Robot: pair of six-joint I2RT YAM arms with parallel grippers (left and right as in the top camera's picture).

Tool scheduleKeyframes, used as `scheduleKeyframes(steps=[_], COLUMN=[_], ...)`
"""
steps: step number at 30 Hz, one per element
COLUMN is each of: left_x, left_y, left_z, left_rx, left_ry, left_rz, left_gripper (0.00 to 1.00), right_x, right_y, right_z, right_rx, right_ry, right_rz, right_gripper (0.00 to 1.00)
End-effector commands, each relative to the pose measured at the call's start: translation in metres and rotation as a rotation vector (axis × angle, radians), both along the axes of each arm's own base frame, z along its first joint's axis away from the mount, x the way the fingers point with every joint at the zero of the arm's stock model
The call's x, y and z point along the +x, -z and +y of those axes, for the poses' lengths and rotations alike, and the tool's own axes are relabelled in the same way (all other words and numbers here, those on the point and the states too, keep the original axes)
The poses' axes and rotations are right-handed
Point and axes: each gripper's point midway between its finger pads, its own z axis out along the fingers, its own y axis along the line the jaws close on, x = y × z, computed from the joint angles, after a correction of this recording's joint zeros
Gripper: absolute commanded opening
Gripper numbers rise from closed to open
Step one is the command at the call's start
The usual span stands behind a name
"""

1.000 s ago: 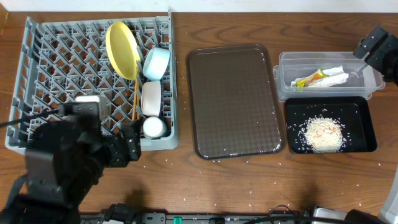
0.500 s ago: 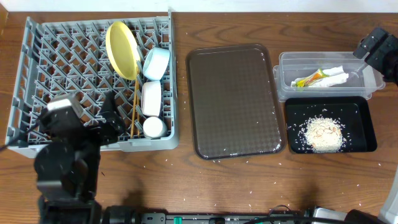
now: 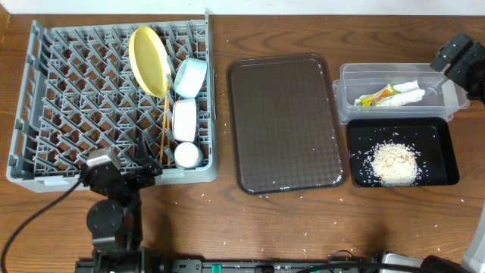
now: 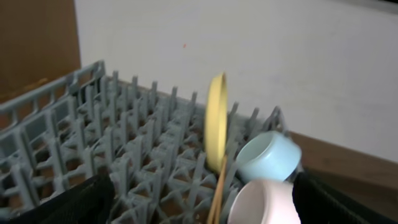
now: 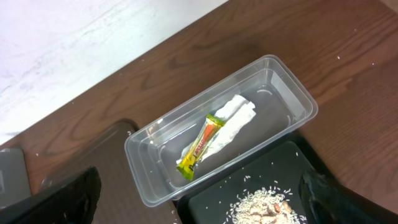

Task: Sort waste into correct bins and load items into the dishwasher

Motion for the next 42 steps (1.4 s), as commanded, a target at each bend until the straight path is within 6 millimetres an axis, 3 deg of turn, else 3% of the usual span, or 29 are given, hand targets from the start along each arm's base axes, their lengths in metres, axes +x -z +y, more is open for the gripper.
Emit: scheduleKeyframes(steps=[1,16,22,42], left_x=[-0.007,-0.012,-0.014,-0.013], left_y=[0.004,0.054,0.085,0.085], left_z=[0.006,0.009,0.008,0.008], left_rx=[0.037,0.071,0.061,0.063], left_ry=[-0.026,-0.046,-0.041,-0.038], left_rz=[-0.032,-0.018,0.089,0.088], left_gripper=[0.92,0.92,0.92,0.93], right_x=[-0.001,-0.001,-0.001,-0.001], right_y=[-0.002,-0.002,-0.002,-0.002], right_z=[-0.003,-0.003,-0.003,-0.003], right_rx=[-0.007,-0.007,-0.007,-0.007], right_ry=[0.017,0.017,0.017,0.017], right_rz=[-0.004,-0.004,-0.004,-0.004], right_gripper=[0.99,0.99,0.99,0.99])
